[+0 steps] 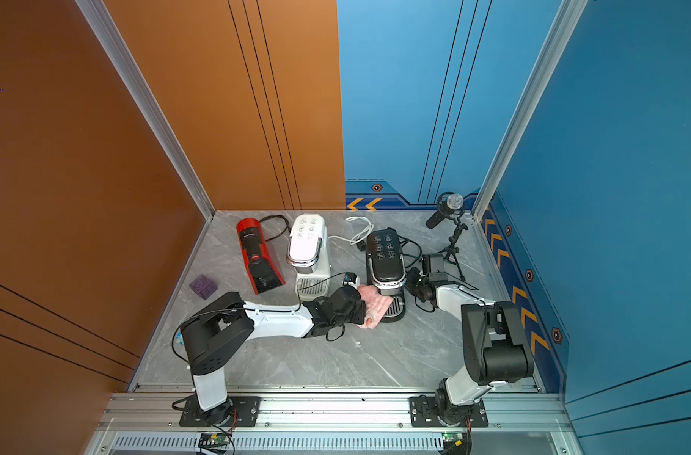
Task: Wipe the surface of a coffee machine
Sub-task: Adjust the coffee machine at the center of the board.
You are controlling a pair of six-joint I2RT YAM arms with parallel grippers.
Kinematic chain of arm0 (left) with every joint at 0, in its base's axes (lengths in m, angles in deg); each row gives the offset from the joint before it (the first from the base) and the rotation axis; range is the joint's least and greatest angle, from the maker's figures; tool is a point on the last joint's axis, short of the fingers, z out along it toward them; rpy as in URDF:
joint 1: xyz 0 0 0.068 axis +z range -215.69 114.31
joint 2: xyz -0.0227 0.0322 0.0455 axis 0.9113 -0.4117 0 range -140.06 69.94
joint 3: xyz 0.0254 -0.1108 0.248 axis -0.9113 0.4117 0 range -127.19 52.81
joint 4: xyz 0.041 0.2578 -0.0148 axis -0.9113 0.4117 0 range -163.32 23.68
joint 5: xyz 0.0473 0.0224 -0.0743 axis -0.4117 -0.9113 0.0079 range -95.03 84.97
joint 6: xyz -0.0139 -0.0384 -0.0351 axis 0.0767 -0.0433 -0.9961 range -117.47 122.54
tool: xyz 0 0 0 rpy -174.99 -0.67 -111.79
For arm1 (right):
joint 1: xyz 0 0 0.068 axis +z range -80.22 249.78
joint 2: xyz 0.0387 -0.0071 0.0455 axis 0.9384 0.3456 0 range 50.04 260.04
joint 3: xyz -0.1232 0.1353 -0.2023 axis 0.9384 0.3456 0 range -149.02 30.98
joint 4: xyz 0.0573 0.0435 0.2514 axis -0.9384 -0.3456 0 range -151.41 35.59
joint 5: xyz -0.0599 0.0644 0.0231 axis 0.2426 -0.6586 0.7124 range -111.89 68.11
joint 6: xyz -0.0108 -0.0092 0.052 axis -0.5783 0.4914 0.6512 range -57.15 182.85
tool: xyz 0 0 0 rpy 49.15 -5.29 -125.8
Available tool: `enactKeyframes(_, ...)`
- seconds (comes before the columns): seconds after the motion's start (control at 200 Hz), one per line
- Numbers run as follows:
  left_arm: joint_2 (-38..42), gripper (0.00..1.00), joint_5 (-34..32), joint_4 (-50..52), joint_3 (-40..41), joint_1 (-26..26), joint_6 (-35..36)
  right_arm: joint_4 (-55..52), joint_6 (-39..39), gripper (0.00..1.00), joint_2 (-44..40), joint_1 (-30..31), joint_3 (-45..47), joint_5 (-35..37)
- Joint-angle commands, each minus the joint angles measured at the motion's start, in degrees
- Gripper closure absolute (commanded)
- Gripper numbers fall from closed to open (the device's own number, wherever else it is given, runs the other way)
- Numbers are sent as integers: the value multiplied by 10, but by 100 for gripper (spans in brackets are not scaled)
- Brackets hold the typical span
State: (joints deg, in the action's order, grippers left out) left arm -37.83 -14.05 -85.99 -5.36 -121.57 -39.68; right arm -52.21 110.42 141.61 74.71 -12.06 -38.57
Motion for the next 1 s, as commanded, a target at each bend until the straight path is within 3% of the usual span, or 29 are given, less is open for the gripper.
enactKeyframes(0.0,6,100,-9,18,-5,4,18,26,8,94,38,13,-3,-1)
enactKeyframes(0.345,17,100,4,18,-5,24,28,58,8,94,100,20,-40,-29)
enactKeyframes(0.485,44,100,34,19,3,34,30,28,7,92,81,9,-28,-18)
enactKeyframes(0.58,76,100,64,19,22,33,29,-9,12,87,33,-15,8,-6)
enactKeyframes(0.716,152,100,99,32,60,30,36,-88,-1,67,-63,-50,54,5)
enactKeyframes(0.811,216,100,107,78,78,31,50,-141,-17,58,-140,-76,77,5)
enactKeyframes(0.991,347,100,136,165,100,38,86,-260,-45,51,-305,-90,69,-46)
